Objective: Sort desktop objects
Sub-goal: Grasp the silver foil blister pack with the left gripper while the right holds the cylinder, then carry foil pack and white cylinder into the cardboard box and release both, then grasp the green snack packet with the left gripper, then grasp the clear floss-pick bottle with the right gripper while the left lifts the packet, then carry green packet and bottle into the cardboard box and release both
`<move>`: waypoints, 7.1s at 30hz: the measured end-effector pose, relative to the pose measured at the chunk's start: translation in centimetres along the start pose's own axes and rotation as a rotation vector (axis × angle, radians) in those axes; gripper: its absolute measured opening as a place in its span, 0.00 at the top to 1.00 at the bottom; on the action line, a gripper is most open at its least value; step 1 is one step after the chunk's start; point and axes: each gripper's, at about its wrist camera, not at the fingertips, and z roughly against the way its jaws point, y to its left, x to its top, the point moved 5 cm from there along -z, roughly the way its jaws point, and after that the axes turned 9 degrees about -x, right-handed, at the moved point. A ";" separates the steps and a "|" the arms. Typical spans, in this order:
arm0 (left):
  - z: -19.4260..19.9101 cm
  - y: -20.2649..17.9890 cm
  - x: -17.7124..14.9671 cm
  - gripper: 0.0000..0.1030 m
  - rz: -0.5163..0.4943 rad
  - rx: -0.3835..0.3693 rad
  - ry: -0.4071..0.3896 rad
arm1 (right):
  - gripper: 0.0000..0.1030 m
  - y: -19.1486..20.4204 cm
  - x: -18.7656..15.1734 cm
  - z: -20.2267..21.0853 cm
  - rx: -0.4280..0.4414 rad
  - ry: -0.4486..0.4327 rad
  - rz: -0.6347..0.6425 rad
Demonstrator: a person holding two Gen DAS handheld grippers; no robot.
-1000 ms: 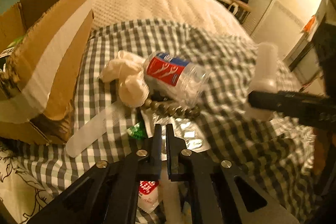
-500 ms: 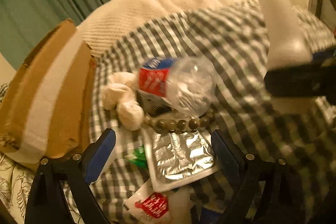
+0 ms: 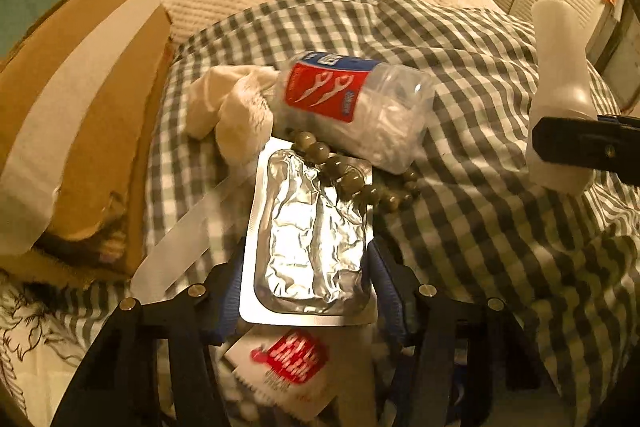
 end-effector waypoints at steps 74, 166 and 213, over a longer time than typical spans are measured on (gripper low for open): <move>17.3 16.6 8.8 0.31 0.185 0.233 -0.420 | 0.54 17.4 6.7 10.0 -0.039 -0.302 0.360; 3.2 5.4 3.6 0.64 0.082 0.123 -0.201 | 0.32 6.9 4.9 -9.5 -0.044 0.038 0.236; 25.1 20.7 7.2 0.64 0.426 0.207 -0.738 | 0.39 20.8 11.7 9.8 0.158 -0.345 0.183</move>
